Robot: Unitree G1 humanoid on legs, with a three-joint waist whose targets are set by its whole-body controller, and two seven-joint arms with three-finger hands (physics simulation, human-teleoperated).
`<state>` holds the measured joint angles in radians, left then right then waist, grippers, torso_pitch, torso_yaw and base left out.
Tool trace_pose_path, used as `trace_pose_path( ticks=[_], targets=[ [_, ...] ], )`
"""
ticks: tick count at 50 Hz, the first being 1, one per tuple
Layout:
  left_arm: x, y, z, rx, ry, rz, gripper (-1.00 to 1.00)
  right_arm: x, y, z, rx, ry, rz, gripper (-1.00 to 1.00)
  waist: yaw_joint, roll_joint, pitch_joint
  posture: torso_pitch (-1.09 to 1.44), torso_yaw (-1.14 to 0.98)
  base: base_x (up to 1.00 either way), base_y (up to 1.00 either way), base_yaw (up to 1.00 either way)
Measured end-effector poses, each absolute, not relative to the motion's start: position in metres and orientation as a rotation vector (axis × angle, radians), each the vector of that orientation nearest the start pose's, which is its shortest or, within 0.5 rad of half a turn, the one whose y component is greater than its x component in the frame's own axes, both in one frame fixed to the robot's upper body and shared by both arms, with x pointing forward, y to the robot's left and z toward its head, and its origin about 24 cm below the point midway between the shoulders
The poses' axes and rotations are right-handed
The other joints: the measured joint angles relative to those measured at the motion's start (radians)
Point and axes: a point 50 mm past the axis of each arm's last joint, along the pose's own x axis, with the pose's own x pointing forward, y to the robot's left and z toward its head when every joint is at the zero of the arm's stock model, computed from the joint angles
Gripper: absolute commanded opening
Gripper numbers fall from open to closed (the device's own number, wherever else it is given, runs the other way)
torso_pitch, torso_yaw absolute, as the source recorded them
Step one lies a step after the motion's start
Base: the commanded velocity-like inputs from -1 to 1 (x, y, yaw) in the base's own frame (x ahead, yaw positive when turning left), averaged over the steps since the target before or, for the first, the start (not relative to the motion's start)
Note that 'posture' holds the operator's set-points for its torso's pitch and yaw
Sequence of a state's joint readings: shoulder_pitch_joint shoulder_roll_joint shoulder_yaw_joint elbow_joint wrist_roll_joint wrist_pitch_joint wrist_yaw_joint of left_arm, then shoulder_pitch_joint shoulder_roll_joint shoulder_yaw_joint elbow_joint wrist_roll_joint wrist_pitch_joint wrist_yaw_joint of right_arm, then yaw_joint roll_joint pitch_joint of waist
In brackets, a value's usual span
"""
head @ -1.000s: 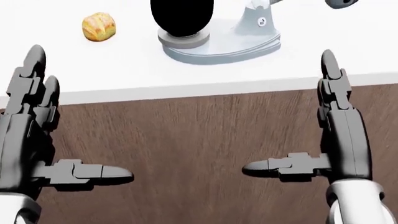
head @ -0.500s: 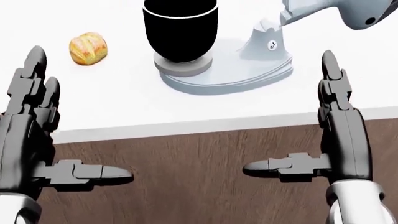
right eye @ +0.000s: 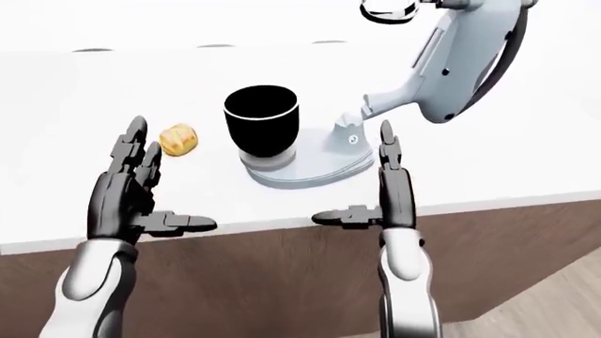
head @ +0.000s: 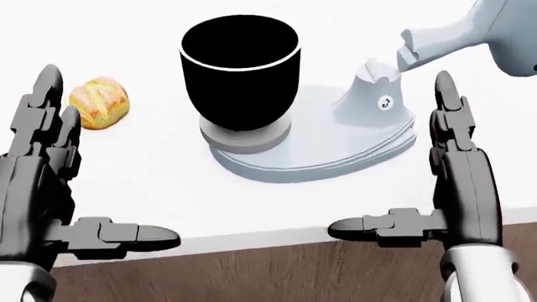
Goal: Place the bread in the stand mixer bowl.
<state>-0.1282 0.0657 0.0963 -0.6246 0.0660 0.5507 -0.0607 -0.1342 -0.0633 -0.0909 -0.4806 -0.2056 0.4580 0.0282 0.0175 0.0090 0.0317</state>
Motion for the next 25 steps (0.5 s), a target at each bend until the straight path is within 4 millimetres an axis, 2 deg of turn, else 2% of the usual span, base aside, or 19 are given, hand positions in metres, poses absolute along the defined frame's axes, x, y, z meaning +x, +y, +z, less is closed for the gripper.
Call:
trace_pose_path(
  ticks=[2,3,5,7,9,16,25],
  targets=[
    [0.245,0.168,0.167,0.121,-0.226,0.037,1.0,0.256,-0.177,0.149,-0.237,-0.184,-0.142,0.98,0.006,-0.026,0.0,0.0,0.0,0.0,0.0,0.0],
    [0.245,0.167,0.169,0.122,-0.237,0.034,1.0,0.256,-0.177,0.15,-0.237,-0.194,-0.144,0.98,0.006,-0.05,-0.003,0.0,0.0,0.0,0.0,0.0],
    [0.245,0.165,0.164,0.111,-0.215,0.022,1.0,0.256,-0.179,0.148,-0.243,-0.182,-0.151,0.98,0.001,-0.034,0.006,0.0,0.0,0.0,0.0,0.0],
    [0.248,0.164,0.156,0.108,-0.17,0.01,1.0,0.256,-0.181,0.141,-0.242,-0.146,-0.16,0.98,-0.008,-0.023,0.003,0.0,0.0,0.0,0.0,0.0],
    [0.249,0.164,0.154,0.107,-0.152,0.01,1.0,0.256,-0.18,0.142,-0.241,-0.153,-0.157,0.98,-0.011,-0.016,-0.002,0.0,0.0,0.0,0.0,0.0],
    [0.246,0.168,0.164,0.116,-0.202,0.034,1.0,0.255,-0.179,0.143,-0.238,-0.16,-0.15,0.98,-0.005,-0.02,-0.015,0.0,0.0,0.0,0.0,0.0],
    [0.247,0.172,0.168,0.117,-0.205,0.044,1.0,0.247,-0.186,0.15,-0.245,-0.196,-0.187,0.98,-0.004,-0.023,-0.009,0.0,0.0,0.0,0.0,0.0]
  ],
)
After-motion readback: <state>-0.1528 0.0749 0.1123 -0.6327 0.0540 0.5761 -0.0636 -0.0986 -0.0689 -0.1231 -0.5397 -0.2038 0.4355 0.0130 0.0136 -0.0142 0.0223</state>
